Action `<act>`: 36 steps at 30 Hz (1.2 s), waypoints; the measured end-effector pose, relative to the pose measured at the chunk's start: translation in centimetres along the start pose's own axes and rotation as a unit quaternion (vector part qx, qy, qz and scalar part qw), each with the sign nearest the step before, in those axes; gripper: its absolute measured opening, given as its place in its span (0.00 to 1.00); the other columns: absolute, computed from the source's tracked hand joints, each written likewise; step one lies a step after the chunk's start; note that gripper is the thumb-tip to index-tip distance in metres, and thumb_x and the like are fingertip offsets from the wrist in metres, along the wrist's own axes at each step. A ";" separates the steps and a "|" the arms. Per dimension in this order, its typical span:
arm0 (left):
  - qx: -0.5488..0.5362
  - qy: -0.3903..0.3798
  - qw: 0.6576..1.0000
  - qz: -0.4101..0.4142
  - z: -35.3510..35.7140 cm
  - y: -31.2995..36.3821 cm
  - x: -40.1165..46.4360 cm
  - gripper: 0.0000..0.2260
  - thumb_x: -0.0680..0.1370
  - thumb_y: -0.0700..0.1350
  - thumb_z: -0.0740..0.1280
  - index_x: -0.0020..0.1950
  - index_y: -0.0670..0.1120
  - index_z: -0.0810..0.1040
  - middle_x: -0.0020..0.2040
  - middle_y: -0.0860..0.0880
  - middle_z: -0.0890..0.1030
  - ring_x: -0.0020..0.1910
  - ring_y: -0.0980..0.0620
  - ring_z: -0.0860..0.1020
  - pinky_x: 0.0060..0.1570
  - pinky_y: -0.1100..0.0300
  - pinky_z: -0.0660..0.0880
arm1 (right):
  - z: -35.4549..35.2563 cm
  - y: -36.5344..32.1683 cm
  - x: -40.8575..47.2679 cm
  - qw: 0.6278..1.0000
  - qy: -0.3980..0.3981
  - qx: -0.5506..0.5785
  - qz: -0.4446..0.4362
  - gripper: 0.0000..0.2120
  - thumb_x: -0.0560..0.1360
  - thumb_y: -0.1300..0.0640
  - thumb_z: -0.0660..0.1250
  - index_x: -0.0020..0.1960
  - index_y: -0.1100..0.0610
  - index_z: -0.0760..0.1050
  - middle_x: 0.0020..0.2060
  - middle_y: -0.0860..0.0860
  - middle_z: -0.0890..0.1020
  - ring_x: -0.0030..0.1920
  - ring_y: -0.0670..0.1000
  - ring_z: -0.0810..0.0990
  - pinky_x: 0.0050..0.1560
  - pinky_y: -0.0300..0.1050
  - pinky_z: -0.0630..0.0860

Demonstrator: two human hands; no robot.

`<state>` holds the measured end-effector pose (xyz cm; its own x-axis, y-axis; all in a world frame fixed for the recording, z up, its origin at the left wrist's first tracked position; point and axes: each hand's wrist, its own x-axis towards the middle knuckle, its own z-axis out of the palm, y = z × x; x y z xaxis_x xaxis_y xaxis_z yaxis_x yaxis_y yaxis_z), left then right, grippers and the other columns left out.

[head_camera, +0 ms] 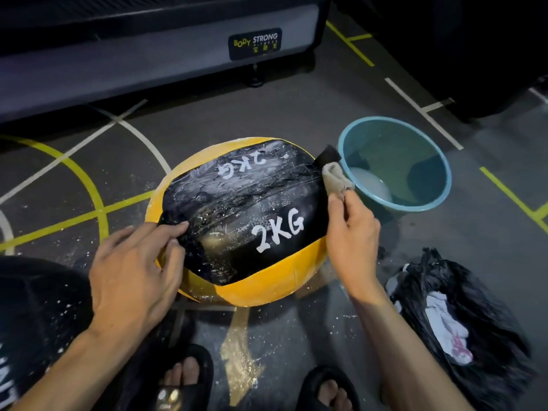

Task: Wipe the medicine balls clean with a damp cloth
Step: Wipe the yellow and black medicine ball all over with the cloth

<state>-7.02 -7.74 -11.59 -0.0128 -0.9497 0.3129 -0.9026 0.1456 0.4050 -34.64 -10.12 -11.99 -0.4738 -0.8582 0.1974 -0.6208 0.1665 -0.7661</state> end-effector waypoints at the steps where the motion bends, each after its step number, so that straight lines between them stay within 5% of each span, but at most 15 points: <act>1: -0.003 0.004 1.000 -0.001 0.0 0.2 0.0 0.14 0.77 0.41 0.62 0.55 0.46 0.86 0.47 0.47 0.85 0.51 0.52 0.73 0.62 0.50 0.66 | 0.3 -0.8 -0.2 1.000 0.001 0.005 -0.007 0.12 0.83 0.56 0.62 0.41 0.50 0.72 0.30 0.46 0.74 0.33 0.49 0.68 0.39 0.47 0.61; 6: -0.001 0.007 1.000 -0.006 -0.2 -0.7 0.1 0.13 0.76 0.41 0.63 0.53 0.46 0.87 0.48 0.47 0.86 0.51 0.52 0.73 0.60 0.52 0.65 | -0.3 -2.8 -3.9 0.983 -0.082 0.035 -0.160 0.13 0.83 0.62 0.63 0.65 0.58 0.80 0.42 0.41 0.82 0.33 0.37 0.75 0.34 0.34 0.74; 10: -0.008 0.018 1.000 0.002 0.1 -0.2 -0.3 0.14 0.76 0.41 0.62 0.53 0.47 0.87 0.47 0.48 0.86 0.51 0.52 0.73 0.61 0.53 0.66 | -0.4 -0.6 0.2 0.999 0.002 0.017 -0.039 0.09 0.83 0.59 0.61 0.44 0.55 0.75 0.31 0.47 0.76 0.33 0.50 0.72 0.42 0.58 0.75; 13: -0.013 0.021 1.000 0.012 0.2 0.3 0.0 0.13 0.76 0.41 0.62 0.52 0.47 0.87 0.47 0.48 0.86 0.51 0.52 0.73 0.61 0.54 0.66 | 0.7 -3.6 -2.9 0.991 -0.042 0.036 -0.125 0.09 0.84 0.62 0.61 0.49 0.56 0.79 0.33 0.47 0.78 0.32 0.43 0.74 0.35 0.42 0.71; 16: -0.012 0.013 1.000 0.023 -0.1 -0.4 -0.1 0.15 0.77 0.43 0.61 0.52 0.46 0.87 0.47 0.48 0.86 0.51 0.53 0.74 0.63 0.55 0.65 | 0.6 -3.9 -4.8 0.960 -0.122 0.032 -0.248 0.15 0.83 0.64 0.61 0.68 0.59 0.78 0.50 0.51 0.85 0.48 0.38 0.82 0.50 0.32 0.79; 18: -0.011 0.010 1.000 0.022 -0.1 -0.6 -0.4 0.16 0.78 0.44 0.60 0.53 0.46 0.87 0.47 0.48 0.86 0.51 0.54 0.74 0.63 0.55 0.65 | 0.2 -2.1 -2.1 0.982 -0.054 0.007 -0.181 0.11 0.82 0.64 0.61 0.58 0.57 0.80 0.34 0.47 0.78 0.32 0.43 0.74 0.37 0.30 0.69; 19: -0.013 0.010 1.000 0.020 0.0 -0.6 -0.5 0.16 0.78 0.45 0.59 0.54 0.46 0.87 0.48 0.48 0.86 0.51 0.54 0.74 0.64 0.55 0.65 | 0.0 -1.6 -0.9 0.992 -0.016 -0.006 -0.123 0.08 0.82 0.63 0.61 0.51 0.56 0.79 0.30 0.46 0.75 0.31 0.48 0.70 0.34 0.43 0.64; 22: -0.030 0.003 0.999 0.021 0.2 0.0 -0.5 0.17 0.79 0.45 0.59 0.56 0.46 0.87 0.48 0.50 0.86 0.51 0.54 0.75 0.64 0.54 0.65 | 0.5 -2.0 -2.4 0.994 -0.002 0.005 -0.108 0.08 0.84 0.61 0.61 0.50 0.60 0.77 0.33 0.49 0.78 0.31 0.47 0.73 0.33 0.40 0.69; 24: -0.030 -0.009 0.999 0.029 0.2 0.1 -0.5 0.17 0.79 0.46 0.59 0.58 0.47 0.86 0.48 0.50 0.85 0.51 0.54 0.75 0.65 0.54 0.65 | 1.4 -3.5 -6.0 0.977 -0.108 0.008 -0.185 0.14 0.84 0.59 0.59 0.65 0.60 0.79 0.51 0.56 0.85 0.49 0.48 0.83 0.49 0.40 0.80; 26: -0.019 -0.017 0.999 0.033 0.1 -0.4 -0.6 0.17 0.79 0.46 0.59 0.59 0.48 0.86 0.48 0.50 0.86 0.51 0.54 0.75 0.67 0.53 0.65 | 1.2 -3.3 -6.7 0.946 -0.166 0.005 -0.278 0.19 0.83 0.59 0.59 0.72 0.58 0.75 0.67 0.54 0.80 0.68 0.50 0.78 0.71 0.44 0.73; 28: -0.015 -0.022 0.999 0.030 0.1 -0.5 -0.7 0.18 0.80 0.46 0.59 0.61 0.49 0.85 0.48 0.50 0.85 0.51 0.54 0.75 0.67 0.53 0.65 | 0.6 -1.9 -4.5 0.959 -0.112 0.000 -0.260 0.17 0.82 0.60 0.59 0.68 0.57 0.78 0.52 0.49 0.86 0.50 0.44 0.84 0.57 0.36 0.79; 30: -0.023 -0.025 0.999 0.039 0.3 -0.2 -0.8 0.18 0.80 0.46 0.58 0.63 0.49 0.84 0.47 0.50 0.84 0.50 0.54 0.75 0.67 0.52 0.65 | 0.4 -1.3 -2.4 0.991 -0.017 -0.003 -0.134 0.09 0.83 0.60 0.60 0.54 0.56 0.79 0.32 0.46 0.76 0.29 0.47 0.71 0.38 0.32 0.67; 32: -0.038 -0.025 0.998 0.052 0.4 0.3 -0.7 0.18 0.81 0.46 0.58 0.64 0.48 0.83 0.44 0.53 0.81 0.48 0.55 0.75 0.67 0.53 0.65 | 0.9 -1.8 -2.8 0.997 0.010 -0.007 -0.073 0.08 0.83 0.61 0.60 0.46 0.57 0.74 0.31 0.49 0.73 0.29 0.50 0.66 0.33 0.41 0.62; 34: -0.039 -0.029 0.997 0.067 0.4 0.4 -0.5 0.19 0.81 0.46 0.57 0.65 0.48 0.83 0.41 0.57 0.74 0.46 0.55 0.74 0.67 0.53 0.66 | 1.7 -2.9 -5.5 0.985 -0.052 0.005 -0.162 0.09 0.83 0.60 0.60 0.54 0.59 0.79 0.42 0.52 0.82 0.36 0.44 0.75 0.38 0.35 0.70; 36: -0.028 -0.034 0.996 0.077 0.3 0.0 -0.5 0.19 0.81 0.46 0.57 0.67 0.49 0.82 0.41 0.58 0.72 0.46 0.54 0.74 0.67 0.50 0.68 | 2.0 -3.1 -8.0 0.946 -0.154 0.000 -0.285 0.16 0.83 0.60 0.60 0.68 0.59 0.78 0.64 0.56 0.82 0.61 0.47 0.81 0.66 0.39 0.74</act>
<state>-7.12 -7.38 -12.04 -0.1810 -0.9311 0.3166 -0.8622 0.3051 0.4044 -27.67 -4.71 -12.47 0.1432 -0.9090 0.3914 -0.7201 -0.3670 -0.5888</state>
